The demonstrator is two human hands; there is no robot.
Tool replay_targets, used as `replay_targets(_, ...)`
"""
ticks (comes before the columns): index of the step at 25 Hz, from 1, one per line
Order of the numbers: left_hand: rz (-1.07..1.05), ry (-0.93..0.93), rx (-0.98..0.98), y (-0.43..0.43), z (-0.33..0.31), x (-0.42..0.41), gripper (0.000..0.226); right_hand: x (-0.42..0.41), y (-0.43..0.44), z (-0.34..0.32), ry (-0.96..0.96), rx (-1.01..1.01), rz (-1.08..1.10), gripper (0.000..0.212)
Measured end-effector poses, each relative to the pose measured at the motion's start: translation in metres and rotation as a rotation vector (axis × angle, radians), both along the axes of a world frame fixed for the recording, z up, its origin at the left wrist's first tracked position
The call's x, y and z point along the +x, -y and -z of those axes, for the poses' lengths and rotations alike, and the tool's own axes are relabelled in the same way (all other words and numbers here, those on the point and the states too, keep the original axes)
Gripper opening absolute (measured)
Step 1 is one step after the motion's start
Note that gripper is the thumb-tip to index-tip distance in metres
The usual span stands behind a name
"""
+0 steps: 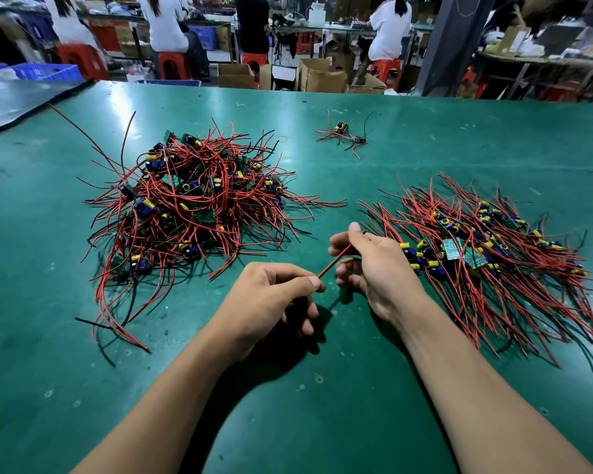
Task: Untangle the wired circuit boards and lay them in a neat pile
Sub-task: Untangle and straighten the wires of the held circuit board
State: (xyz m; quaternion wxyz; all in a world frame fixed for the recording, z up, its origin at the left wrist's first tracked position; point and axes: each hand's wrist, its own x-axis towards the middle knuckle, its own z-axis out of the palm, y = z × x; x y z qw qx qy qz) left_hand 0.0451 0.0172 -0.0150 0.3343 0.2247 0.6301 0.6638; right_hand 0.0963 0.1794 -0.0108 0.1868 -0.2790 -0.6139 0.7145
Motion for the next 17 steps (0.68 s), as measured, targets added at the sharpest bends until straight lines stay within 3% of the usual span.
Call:
replay_targets(4, 0.023, 0.045, 0.010, 0.001, -0.003, -0.001, 0.013, 0.002, -0.004, -0.005, -0.036, -0.189, -0.029, 0.049)
replay_targets(9, 0.052, 0.061, 0.000, 0.002, -0.002, -0.002, 0.016, 0.011, -0.014, -0.012, -0.151, -0.679, -0.186, 0.054)
replay_targets(11, 0.059, 0.062, -0.010, 0.002, -0.002, -0.002, 0.016, 0.012, -0.015, -0.012, -0.204, -0.771, -0.227, 0.049)
replay_targets(15, -0.013, 0.103, 0.023, -0.001, -0.002, -0.002, 0.025, 0.009, -0.014, -0.010, -0.169, -0.568, -0.196, 0.047)
replay_targets(17, -0.075, 0.177, 0.067, -0.005, -0.004, -0.005, 0.036, 0.007, -0.013, -0.007, -0.123, -0.501, -0.196, 0.073)
